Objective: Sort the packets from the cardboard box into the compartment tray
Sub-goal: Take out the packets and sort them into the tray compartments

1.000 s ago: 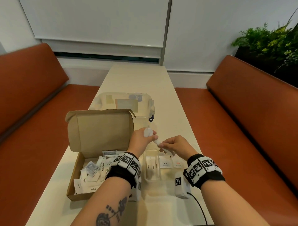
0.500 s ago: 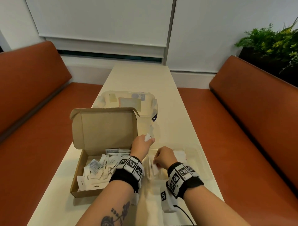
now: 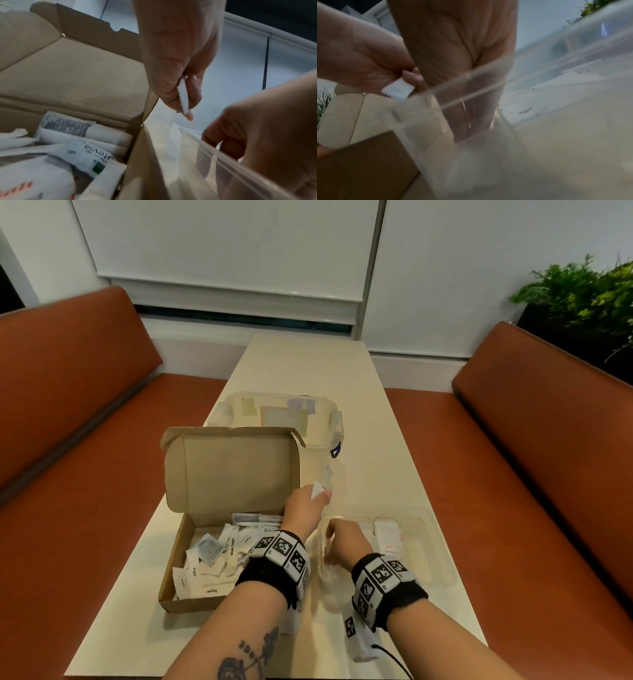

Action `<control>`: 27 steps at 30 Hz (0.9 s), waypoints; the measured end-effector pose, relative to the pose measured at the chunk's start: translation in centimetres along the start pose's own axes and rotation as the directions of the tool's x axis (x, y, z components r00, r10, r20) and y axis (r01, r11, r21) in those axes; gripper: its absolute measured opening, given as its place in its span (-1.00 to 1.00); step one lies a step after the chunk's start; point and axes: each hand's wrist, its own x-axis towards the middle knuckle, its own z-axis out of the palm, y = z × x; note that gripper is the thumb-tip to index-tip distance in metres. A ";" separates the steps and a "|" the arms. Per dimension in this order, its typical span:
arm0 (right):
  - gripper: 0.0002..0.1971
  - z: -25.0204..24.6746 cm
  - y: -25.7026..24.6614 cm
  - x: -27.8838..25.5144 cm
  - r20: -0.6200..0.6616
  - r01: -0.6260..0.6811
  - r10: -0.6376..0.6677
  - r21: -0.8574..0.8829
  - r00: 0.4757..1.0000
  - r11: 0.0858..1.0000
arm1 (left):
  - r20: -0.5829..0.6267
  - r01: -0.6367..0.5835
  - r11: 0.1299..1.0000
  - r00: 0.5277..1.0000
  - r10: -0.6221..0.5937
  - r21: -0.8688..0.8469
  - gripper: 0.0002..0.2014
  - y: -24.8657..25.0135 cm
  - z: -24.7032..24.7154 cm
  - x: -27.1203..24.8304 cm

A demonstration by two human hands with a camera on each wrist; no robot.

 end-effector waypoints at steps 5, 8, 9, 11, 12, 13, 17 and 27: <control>-0.75 -0.5 0.0 -0.2 -0.075 0.025 -0.020 0.058 0.997 0.998 | 0.060 0.096 0.961 0.995 -0.083 -0.261 -0.81 0.7 0.2 -0.4; -0.83 -2.2 -0.7 -0.4 -0.193 0.043 0.046 0.433 0.980 0.900 | 0.077 0.121 0.894 0.992 -0.097 -0.432 -0.75 1.3 0.1 -0.7; -0.79 -2.8 -1.0 -0.6 -0.180 0.051 0.064 0.569 0.982 0.821 | 0.077 0.114 0.871 0.993 -0.088 -0.477 -0.74 1.6 0.0 -0.8; -0.78 -3.7 -1.5 -1.0 -0.126 0.055 0.064 0.759 0.990 0.649 | 0.060 0.087 0.822 0.996 -0.064 -0.563 -0.75 2.1 -0.2 -1.0; -0.79 -4.0 -1.6 -1.3 -0.099 0.041 0.068 0.810 0.993 0.585 | 0.053 0.074 0.789 0.997 -0.053 -0.610 -0.76 2.4 -0.2 -1.1; -0.80 -4.2 -1.7 -1.5 -0.072 0.024 0.068 0.844 0.995 0.536 | 0.051 0.062 0.755 0.998 -0.038 -0.652 -0.77 2.7 -0.3 -1.2; -0.87 -4.4 -1.6 -2.2 -0.010 0.044 -0.070 0.866 0.997 0.499 | 0.060 0.044 0.706 0.998 -0.002 -0.707 -0.78 3.5 0.0 -1.4; -0.86 -7.7 1.4 -2.3 -0.169 0.178 -0.069 0.790 0.983 0.586 | -0.184 -0.184 0.659 0.980 0.070 -0.729 -0.79 4.3 -1.1 -1.2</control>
